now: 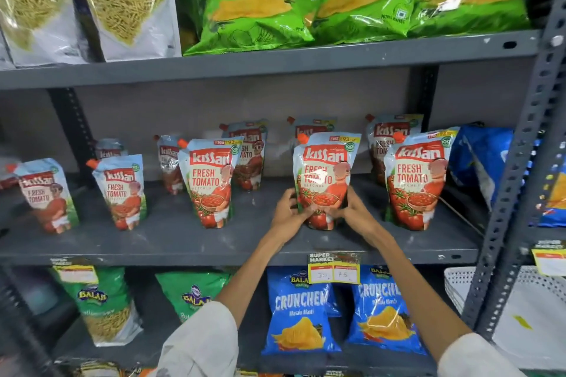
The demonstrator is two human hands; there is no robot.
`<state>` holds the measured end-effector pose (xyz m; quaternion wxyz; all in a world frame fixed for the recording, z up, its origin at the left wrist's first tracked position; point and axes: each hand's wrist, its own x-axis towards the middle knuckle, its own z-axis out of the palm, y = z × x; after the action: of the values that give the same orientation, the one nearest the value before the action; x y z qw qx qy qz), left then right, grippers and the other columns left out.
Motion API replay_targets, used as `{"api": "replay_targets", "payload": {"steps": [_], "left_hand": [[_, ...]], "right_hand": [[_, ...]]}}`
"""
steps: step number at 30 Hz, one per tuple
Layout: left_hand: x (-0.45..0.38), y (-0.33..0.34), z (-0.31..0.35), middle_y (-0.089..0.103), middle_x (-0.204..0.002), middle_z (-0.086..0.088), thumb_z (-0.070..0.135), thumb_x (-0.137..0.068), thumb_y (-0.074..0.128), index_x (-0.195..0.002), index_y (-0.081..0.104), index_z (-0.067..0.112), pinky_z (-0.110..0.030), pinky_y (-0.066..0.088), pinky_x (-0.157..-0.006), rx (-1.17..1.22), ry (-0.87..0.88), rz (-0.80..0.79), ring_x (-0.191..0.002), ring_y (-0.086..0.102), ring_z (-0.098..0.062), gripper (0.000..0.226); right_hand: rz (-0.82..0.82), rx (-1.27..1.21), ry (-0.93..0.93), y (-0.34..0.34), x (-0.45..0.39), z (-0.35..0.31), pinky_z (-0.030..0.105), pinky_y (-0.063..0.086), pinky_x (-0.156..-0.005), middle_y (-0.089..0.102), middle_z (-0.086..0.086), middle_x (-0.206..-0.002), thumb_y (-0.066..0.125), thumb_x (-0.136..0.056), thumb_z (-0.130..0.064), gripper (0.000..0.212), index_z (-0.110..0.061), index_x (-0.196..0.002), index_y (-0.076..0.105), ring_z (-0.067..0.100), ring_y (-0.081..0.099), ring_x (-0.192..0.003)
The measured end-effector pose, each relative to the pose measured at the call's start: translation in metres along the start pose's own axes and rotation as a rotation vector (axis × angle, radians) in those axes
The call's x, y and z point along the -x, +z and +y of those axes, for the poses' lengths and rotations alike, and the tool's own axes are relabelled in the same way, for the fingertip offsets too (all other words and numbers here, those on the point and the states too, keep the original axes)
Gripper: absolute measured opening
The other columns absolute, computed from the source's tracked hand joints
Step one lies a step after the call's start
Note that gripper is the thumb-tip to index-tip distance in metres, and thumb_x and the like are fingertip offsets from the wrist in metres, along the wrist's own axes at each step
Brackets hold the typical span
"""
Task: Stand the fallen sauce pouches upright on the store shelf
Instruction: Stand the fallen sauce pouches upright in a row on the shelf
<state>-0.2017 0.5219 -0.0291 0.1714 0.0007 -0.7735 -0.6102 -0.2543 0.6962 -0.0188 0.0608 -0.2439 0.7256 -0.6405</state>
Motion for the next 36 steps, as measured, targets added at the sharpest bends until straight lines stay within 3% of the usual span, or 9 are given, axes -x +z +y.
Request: {"api": "replay_targets", "payload": {"steps": [4,7,11,14,20,26,28,33,36], "left_hand": [[0.003,0.017,0.003,0.065,-0.127,-0.008,0.026,-0.083,0.078,-0.133,0.048,0.014,-0.014,0.052,-0.076,0.016,0.015,0.020,-0.102,0.065,-0.009,0.060],[0.003,0.015,0.003,0.065,-0.129,-0.009,0.027,-0.084,0.076,-0.138,0.045,0.014,-0.016,0.053,-0.080,0.004,0.012,0.005,-0.105,0.065,-0.012,0.064],[0.013,-0.001,0.001,0.058,-0.133,-0.002,0.026,-0.086,0.075,-0.145,0.041,0.017,-0.029,0.051,-0.096,-0.039,0.043,0.034,-0.119,0.060,-0.018,0.069],[0.025,-0.026,0.000,0.061,-0.127,0.003,0.025,-0.088,0.072,-0.140,0.048,0.020,-0.020,0.051,-0.088,-0.068,0.114,0.095,-0.112,0.064,-0.012,0.057],[0.041,-0.107,-0.004,0.073,-0.100,-0.005,0.008,-0.088,0.070,-0.114,0.062,0.015,-0.014,0.052,-0.081,-0.029,0.202,0.248,-0.088,0.067,-0.001,0.028],[0.041,-0.193,-0.022,0.063,-0.083,-0.001,0.002,-0.083,0.073,-0.100,0.061,0.008,-0.019,0.049,-0.065,-0.029,0.198,0.391,-0.074,0.058,-0.013,0.022],[0.037,-0.216,-0.032,0.058,-0.088,0.002,0.006,-0.082,0.075,-0.103,0.057,0.009,-0.016,0.046,-0.067,-0.072,0.190,0.424,-0.077,0.052,-0.013,0.028],[0.019,-0.248,-0.045,0.053,-0.130,-0.002,0.021,-0.081,0.079,-0.136,0.044,0.012,-0.029,0.047,-0.097,-0.121,0.039,0.233,-0.114,0.053,-0.014,0.066],[0.015,-0.252,-0.046,0.057,-0.140,-0.007,0.013,-0.087,0.073,-0.144,0.042,0.010,-0.019,0.053,-0.091,0.071,-0.031,0.029,-0.123,0.057,-0.016,0.065]], "right_hand": [[0.025,0.012,0.002,-0.013,0.003,0.004,0.012,0.053,-0.068,0.063,-0.007,-0.112,0.066,-0.082,0.007,0.067,-0.014,-0.138,0.036,0.012,0.061,-0.109],[0.086,0.059,-0.005,-0.007,0.010,0.004,0.016,0.048,-0.081,0.056,0.001,-0.126,0.071,-0.083,-0.004,0.070,-0.011,-0.141,0.033,0.021,0.054,-0.123],[0.429,0.314,-0.154,0.010,0.027,0.006,0.037,0.044,-0.104,0.042,0.004,-0.139,0.080,-0.074,-0.025,0.082,-0.017,-0.140,0.031,0.019,0.045,-0.128],[0.629,0.439,-0.307,0.032,0.043,-0.005,0.036,0.049,-0.097,0.043,-0.002,-0.122,0.076,-0.078,-0.027,0.062,-0.021,-0.128,0.040,0.016,0.047,-0.117],[0.367,0.426,-0.394,0.112,0.027,-0.032,0.030,0.052,-0.082,0.059,-0.001,-0.102,0.070,-0.086,-0.025,0.036,-0.020,-0.116,0.051,0.013,0.058,-0.090],[0.150,0.224,-0.182,0.199,-0.009,-0.035,0.029,0.052,-0.089,0.061,0.007,-0.110,0.076,-0.082,-0.024,0.056,-0.012,-0.128,0.046,0.015,0.062,-0.096],[0.094,0.203,-0.132,0.220,-0.019,-0.033,0.031,0.048,-0.095,0.055,0.004,-0.121,0.078,-0.080,-0.025,0.068,-0.010,-0.134,0.039,0.015,0.057,-0.109],[0.013,0.121,-0.068,0.252,-0.036,-0.042,0.001,0.044,-0.080,0.048,0.001,-0.129,0.077,-0.081,-0.012,0.079,-0.006,-0.141,0.027,0.011,0.047,-0.118],[-0.001,0.124,-0.063,0.257,-0.042,-0.041,0.030,0.047,-0.104,0.051,0.000,-0.128,0.077,-0.080,-0.012,0.082,-0.008,-0.144,0.026,0.017,0.052,-0.122]]}}
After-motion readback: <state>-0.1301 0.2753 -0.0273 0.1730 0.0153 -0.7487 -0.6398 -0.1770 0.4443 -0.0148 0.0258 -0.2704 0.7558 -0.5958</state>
